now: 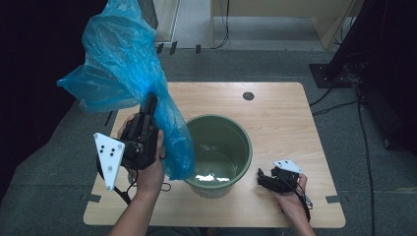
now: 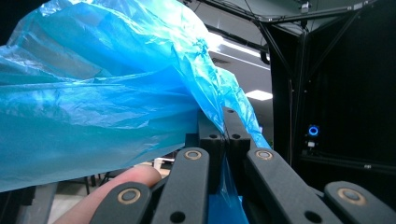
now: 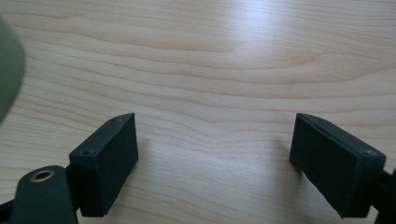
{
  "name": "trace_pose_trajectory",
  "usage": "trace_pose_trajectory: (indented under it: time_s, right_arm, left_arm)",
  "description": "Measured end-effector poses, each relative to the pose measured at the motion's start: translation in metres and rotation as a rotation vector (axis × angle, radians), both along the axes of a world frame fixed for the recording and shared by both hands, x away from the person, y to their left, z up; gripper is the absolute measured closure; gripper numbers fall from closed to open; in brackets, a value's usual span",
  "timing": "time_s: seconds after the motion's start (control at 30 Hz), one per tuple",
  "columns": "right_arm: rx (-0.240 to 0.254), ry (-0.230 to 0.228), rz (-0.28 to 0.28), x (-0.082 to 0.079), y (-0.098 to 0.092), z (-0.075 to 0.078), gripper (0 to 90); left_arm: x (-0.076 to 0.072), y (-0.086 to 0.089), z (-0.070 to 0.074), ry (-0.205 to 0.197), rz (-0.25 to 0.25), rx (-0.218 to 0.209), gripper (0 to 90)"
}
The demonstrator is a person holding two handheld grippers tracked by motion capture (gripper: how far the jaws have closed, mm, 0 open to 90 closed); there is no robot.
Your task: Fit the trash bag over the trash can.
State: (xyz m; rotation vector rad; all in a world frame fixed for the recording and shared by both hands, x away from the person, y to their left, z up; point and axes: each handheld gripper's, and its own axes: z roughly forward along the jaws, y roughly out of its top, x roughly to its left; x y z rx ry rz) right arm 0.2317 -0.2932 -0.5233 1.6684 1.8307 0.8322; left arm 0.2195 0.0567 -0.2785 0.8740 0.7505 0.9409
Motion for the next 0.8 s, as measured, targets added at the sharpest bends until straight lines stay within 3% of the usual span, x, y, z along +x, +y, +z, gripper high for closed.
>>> trace_pose_trajectory:
  time_s: [0.13,0.43,0.8]
  right_arm:
    - [0.020,-0.015,0.032,0.000,0.016,0.002,14.9]
    - [0.026,-0.031,0.074,0.000,0.037,0.003,14.9]
    - [0.030,-0.052,0.128,-0.004,0.050,0.008,15.0]
  left_arm:
    - [0.004,-0.015,0.000,-0.009,-0.010,-0.002,89.6]
    - [0.012,-0.028,-0.004,0.001,-0.033,-0.004,89.5]
    - [0.013,-0.041,0.001,-0.018,-0.045,0.008,89.4]
